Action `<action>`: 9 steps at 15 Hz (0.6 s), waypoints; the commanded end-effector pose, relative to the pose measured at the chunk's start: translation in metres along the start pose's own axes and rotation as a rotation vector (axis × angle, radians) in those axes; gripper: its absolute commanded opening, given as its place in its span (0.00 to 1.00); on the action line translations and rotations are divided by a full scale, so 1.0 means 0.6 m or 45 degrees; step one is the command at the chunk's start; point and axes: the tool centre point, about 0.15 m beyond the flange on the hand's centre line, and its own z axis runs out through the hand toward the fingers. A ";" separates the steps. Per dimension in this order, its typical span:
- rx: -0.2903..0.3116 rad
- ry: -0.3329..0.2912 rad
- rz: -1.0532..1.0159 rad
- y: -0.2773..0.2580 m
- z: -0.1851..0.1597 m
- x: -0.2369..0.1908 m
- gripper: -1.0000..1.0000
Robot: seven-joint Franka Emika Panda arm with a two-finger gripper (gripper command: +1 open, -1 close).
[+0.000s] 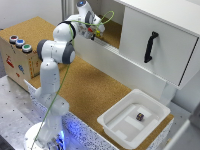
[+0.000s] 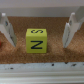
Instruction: Pick up the yellow block
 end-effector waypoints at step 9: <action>-0.077 0.001 0.049 0.040 -0.006 -0.030 0.00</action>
